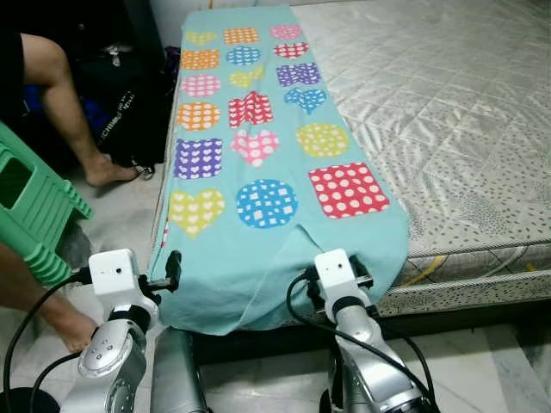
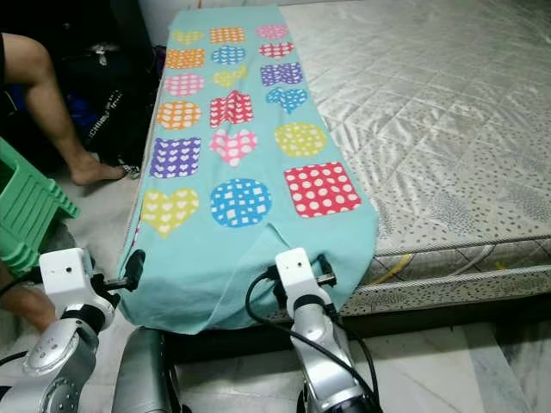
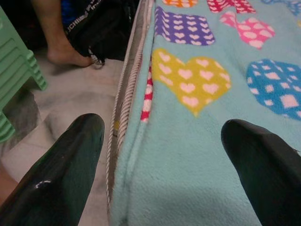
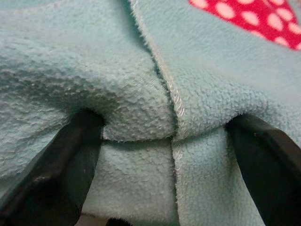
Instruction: Clean up the room
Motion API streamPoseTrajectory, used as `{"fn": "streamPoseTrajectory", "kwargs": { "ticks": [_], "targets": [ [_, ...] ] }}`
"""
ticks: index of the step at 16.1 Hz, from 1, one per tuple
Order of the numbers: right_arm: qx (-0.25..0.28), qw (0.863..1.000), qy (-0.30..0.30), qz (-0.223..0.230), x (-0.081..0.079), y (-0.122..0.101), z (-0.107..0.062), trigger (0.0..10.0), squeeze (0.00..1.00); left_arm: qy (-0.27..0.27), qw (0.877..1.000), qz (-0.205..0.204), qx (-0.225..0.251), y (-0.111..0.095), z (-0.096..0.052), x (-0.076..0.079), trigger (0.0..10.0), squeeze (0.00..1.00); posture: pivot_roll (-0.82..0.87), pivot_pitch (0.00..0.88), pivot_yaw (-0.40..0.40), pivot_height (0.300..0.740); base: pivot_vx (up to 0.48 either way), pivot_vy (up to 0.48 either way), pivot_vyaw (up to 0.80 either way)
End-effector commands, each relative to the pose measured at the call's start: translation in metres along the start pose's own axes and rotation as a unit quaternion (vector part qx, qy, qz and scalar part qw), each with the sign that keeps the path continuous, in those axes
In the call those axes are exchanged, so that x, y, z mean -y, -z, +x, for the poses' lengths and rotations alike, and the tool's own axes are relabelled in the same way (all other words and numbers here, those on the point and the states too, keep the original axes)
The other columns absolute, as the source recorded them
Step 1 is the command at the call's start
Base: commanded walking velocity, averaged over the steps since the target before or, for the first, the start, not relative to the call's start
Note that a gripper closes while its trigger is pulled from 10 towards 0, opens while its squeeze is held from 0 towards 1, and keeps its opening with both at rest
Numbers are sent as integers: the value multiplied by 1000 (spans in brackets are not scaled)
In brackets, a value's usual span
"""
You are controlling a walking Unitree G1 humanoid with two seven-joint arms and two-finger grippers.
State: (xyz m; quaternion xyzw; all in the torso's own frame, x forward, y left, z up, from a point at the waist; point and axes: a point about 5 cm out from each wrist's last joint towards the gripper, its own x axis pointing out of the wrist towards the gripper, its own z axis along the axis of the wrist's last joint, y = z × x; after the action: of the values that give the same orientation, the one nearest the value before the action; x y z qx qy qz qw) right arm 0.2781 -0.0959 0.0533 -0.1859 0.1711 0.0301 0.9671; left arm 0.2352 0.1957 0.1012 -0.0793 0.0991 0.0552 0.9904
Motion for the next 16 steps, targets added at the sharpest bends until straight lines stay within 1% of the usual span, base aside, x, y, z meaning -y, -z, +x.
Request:
{"fn": "streamPoseTrajectory", "kwargs": {
  "ticks": [1,5,7,8,9,11,13,15,16],
  "targets": [
    [3,998,66,-1,30,-1,8,10000,0,-12,1000,5,6,-2,1,-5,10000,0,-42,94,34,482,0,0,0],
    [-4,996,88,-13,53,4,8,10000,0,-14,1000,5,6,-2,0,-5,10000,0,-43,89,34,482,0,0,0],
    [0,995,93,-19,66,4,3,10000,0,-13,1000,4,8,-3,0,-6,10000,0,-45,82,32,482,0,0,0],
    [-1,995,94,-19,72,5,-3,10000,0,-13,1000,3,8,-3,0,-6,10000,0,-45,82,32,482,0,0,0],
    [-2,995,93,-20,75,6,-5,10000,0,-12,1000,3,8,-3,0,-5,10000,0,-45,82,32,482,0,0,0],
    [-6,997,77,-27,81,11,-19,10000,0,-8,1000,2,8,-2,-1,-5,10000,0,-46,78,32,482,0,0,0],
    [-27,998,56,-30,92,27,-40,10000,0,-6,1000,3,6,-2,0,-6,10000,0,-61,72,33,482,0,0,0],
    [-45,997,63,-26,101,38,-45,10000,0,-5,1000,3,8,-2,2,-6,10000,0,-63,66,35,482,0,0,0],
    [-45,997,64,-22,105,39,-47,5098,0,-4,1000,2,10,-4,3,-5,10000,0,-63,65,36,482,0,0,0]
  ]
}}
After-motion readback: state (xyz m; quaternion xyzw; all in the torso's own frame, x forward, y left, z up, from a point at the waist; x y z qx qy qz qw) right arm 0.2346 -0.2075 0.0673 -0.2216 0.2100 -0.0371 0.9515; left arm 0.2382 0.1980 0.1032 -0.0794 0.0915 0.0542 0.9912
